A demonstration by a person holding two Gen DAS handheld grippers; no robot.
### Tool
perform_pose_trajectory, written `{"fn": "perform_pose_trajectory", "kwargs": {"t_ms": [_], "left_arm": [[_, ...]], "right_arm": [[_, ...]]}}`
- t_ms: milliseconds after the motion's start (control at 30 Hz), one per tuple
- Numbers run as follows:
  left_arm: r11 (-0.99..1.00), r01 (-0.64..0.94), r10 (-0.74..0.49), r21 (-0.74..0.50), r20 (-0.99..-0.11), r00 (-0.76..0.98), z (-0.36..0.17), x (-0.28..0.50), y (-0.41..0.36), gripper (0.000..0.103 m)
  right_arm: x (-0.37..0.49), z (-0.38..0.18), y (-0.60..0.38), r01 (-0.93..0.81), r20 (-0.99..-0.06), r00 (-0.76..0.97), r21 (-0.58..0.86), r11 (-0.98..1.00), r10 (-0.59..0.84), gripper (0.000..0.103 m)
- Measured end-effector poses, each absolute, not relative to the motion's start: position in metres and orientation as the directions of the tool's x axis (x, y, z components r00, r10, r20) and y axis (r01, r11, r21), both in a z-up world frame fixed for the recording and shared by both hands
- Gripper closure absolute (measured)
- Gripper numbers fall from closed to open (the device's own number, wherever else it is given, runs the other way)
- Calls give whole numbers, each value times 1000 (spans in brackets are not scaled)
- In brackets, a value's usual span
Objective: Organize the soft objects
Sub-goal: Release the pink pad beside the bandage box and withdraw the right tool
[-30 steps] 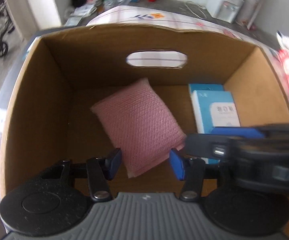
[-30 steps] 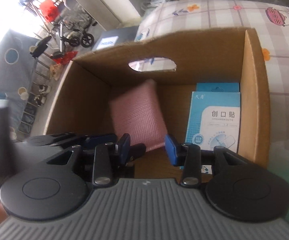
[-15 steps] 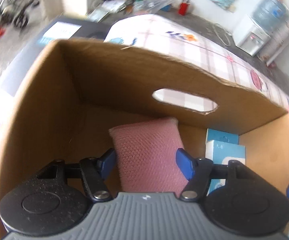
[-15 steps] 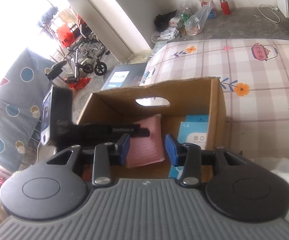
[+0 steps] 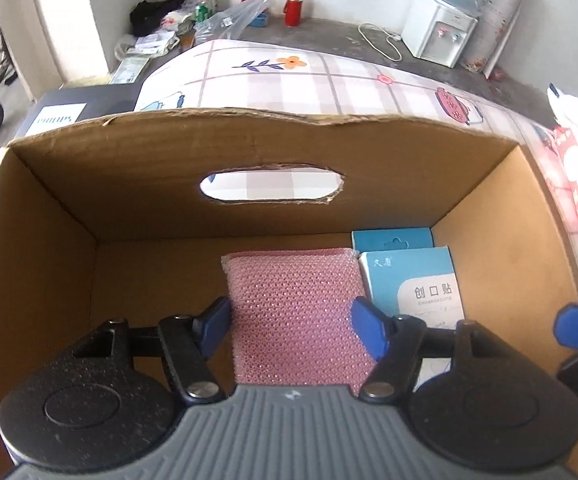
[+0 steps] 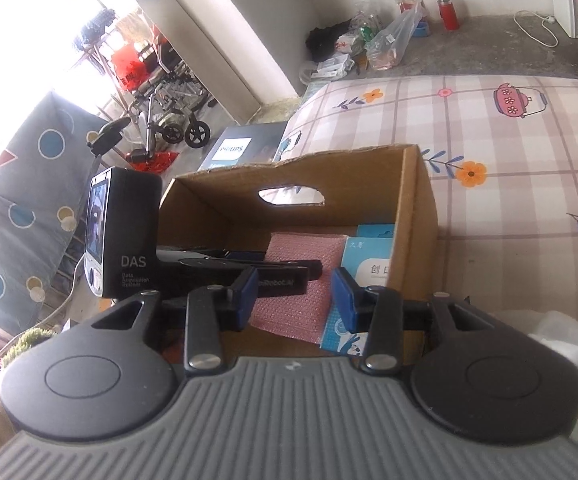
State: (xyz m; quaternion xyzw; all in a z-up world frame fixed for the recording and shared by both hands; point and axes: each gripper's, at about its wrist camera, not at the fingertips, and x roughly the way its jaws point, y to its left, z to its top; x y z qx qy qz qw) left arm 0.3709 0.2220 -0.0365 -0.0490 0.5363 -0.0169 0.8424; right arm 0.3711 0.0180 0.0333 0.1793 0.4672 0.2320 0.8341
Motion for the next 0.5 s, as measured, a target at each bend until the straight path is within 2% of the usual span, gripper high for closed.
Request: {"fn": "perform_pose_trajectory", "kwargs": {"t_ms": [133, 267, 400, 500], "left_arm": [[990, -50, -96, -130, -898, 430, -29, 364, 228, 28], [990, -77, -63, -114, -874, 483, -9, 349, 228, 26], [989, -65, -72, -133, -813, 577, 27, 327, 217, 23], [986, -1, -126, -164, -761, 637, 55, 313, 193, 19]], "right_arm": [[365, 41, 2, -213, -665, 486, 539, 815, 567, 61], [355, 54, -21, -205, -641, 522, 546, 812, 563, 56], [338, 67, -59, -182, -623, 574, 536, 824, 532, 52], [321, 75, -97, -153, -615, 616, 519, 841, 492, 51]]}}
